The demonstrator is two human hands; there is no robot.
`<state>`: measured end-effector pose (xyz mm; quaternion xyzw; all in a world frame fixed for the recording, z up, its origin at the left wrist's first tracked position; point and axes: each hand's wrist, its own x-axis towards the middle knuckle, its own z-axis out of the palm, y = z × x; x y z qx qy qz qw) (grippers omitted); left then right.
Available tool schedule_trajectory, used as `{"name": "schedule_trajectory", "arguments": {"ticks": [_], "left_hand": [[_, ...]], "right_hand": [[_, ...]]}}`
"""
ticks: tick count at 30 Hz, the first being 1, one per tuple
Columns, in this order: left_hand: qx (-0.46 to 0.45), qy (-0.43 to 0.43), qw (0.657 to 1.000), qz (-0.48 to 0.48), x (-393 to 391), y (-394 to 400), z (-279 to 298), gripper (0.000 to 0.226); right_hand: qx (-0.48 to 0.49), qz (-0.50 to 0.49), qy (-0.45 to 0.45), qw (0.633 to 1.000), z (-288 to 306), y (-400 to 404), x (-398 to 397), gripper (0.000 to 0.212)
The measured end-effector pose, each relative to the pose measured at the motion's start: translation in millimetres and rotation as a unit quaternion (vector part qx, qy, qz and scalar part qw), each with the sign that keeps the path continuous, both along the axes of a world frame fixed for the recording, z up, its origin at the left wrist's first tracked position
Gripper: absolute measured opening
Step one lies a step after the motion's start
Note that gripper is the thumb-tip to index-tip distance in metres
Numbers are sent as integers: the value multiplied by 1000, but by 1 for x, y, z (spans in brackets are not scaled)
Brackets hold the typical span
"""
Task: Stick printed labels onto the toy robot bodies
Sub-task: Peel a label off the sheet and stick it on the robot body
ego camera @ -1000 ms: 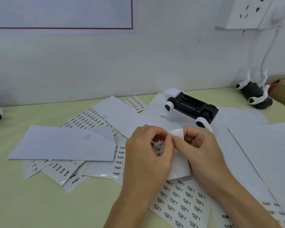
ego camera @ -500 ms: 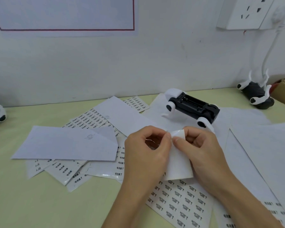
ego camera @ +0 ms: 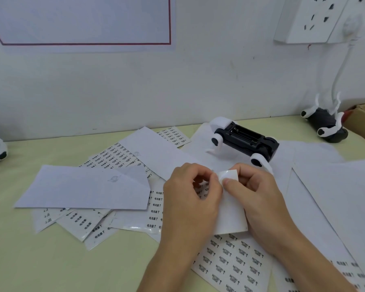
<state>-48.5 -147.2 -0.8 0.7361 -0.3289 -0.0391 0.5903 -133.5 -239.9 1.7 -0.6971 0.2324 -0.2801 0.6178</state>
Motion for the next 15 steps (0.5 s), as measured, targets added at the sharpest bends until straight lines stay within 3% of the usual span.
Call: {"name": "schedule_trajectory", "arguments": {"ticks": [9,15], "left_hand": [[-1,40,999,12,0,-1,3,10],[18,58,997,43,-1,-2,1,11]], "right_hand": [[-64,-38,-11,997,1,8,2,16],[-91,-68,-11,993,0,11,1,35]]}}
